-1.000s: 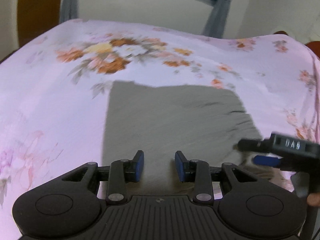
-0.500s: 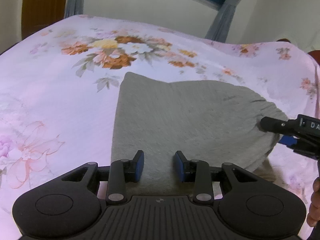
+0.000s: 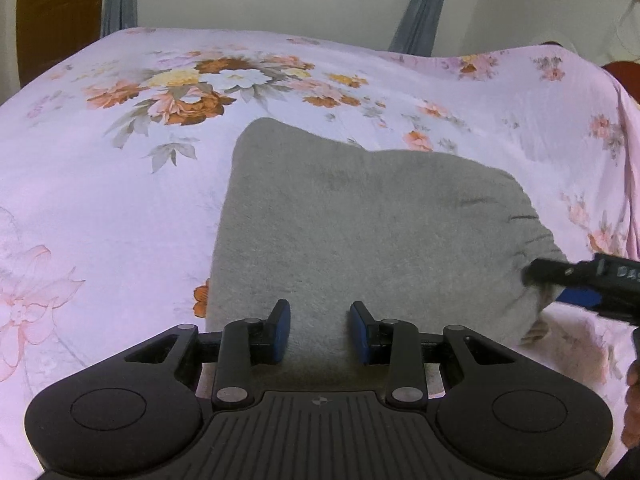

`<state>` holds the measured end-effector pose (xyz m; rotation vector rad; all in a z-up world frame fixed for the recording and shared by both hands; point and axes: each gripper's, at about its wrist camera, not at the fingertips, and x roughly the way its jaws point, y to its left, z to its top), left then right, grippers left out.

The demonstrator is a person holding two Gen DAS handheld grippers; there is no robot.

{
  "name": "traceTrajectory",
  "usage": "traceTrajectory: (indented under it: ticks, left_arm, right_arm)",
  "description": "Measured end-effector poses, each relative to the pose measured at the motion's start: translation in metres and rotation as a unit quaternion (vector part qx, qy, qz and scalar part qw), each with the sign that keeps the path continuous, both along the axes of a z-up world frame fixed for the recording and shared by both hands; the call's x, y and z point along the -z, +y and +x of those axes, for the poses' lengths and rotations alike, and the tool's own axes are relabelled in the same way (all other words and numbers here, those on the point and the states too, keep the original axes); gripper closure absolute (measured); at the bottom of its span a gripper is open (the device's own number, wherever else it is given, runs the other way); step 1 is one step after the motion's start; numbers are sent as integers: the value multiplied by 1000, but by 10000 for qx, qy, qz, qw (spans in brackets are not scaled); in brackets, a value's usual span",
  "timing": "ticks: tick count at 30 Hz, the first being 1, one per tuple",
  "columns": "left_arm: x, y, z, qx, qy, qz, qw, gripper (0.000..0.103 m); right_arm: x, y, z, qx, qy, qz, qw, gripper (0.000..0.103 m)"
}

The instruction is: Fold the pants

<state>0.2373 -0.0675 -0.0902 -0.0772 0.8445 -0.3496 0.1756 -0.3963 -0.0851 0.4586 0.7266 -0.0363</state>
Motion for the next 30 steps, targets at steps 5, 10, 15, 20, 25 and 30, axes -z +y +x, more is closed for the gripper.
traceTrajectory:
  ticks: [5,10,15,20,25,30]
  left_arm:
    - [-8,0,1,7,-93,-2,10000,69]
    - [1,-7,11,37,133,15,9999,69]
    - [6,-11,10,97,102,94,9999,69]
    - [-9,-21,32,249,25,91,9996,69]
    - [1,-40,75,258,305,39,9992,69]
    - [11,-60,120,176,276,38,9995,69]
  right_arm:
    - [-30,4,-9,-50,-517,-517,9973,44]
    - [-21,30,13,-535,-418,-765,9948,54]
    - [8,34,21,-639,59,-1023,9927,56]
    - [-23,31,34,-589,-338,-840,9942,51]
    - [-24,36,72,-664,-291,-955,9928,53]
    - [-7,32,106,-629,-151,-1142,9913,53]
